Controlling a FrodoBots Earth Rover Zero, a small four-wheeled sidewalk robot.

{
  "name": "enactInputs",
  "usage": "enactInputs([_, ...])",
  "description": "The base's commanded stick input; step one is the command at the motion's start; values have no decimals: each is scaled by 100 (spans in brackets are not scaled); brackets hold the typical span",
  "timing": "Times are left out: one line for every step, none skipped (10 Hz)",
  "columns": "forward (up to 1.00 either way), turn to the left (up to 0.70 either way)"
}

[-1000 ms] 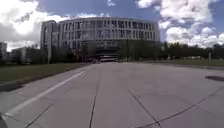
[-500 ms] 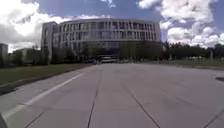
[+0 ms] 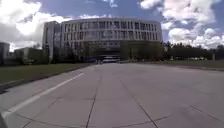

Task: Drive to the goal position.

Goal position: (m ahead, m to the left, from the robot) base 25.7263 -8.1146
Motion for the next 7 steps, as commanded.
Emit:
enactInputs([70,0])
enactInputs([70,0])
enactInputs([70,0])
enactInputs([70,0])
enactInputs([70,0])
enactInputs([70,0])
enactInputs([70,0])
